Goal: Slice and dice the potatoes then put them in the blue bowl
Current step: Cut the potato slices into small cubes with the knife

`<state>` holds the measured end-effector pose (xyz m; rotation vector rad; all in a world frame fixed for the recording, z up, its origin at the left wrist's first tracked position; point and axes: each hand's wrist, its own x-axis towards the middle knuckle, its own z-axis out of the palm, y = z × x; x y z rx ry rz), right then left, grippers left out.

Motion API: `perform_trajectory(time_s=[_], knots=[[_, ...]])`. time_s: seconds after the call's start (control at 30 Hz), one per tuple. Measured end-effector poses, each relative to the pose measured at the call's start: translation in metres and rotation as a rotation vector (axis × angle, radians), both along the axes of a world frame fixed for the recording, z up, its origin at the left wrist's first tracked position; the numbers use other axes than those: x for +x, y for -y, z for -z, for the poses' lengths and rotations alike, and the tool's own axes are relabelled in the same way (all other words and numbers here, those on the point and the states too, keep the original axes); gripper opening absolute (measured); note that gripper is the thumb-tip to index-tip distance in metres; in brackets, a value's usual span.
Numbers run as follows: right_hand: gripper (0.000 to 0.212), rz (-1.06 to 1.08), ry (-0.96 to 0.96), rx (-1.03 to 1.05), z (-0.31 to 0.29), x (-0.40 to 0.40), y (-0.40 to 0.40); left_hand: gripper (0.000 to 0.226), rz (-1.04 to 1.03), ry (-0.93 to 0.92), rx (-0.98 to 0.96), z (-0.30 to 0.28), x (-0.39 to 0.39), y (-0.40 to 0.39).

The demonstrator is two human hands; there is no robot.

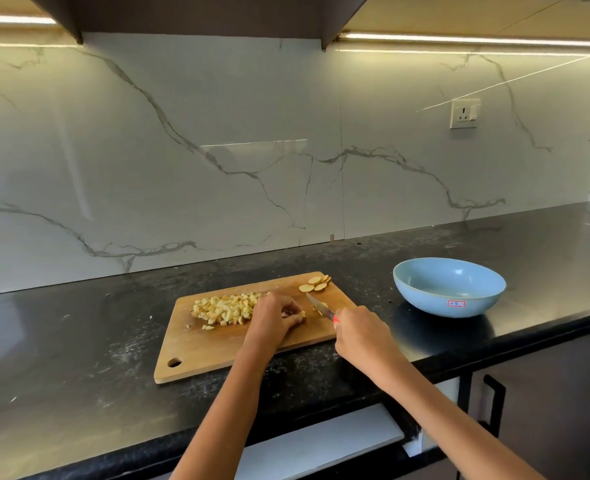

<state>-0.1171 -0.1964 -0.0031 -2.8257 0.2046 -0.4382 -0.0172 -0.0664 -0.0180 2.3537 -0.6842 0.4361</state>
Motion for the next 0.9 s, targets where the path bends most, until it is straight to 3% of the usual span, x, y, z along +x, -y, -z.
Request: perform_trajectory(time_s=[0.1,0.9], knots=[[0.016,-0.031,0.031,0.016,-0.003,-0.001,-0.003,0.024,-0.010,0.013,-0.039,0.000,0.001,0.000],[0.012,-0.101,-0.019,-0.064,0.006,0.015,-0.021,0.005,-0.048,-0.012,-0.042,0.002,0.005,0.001]])
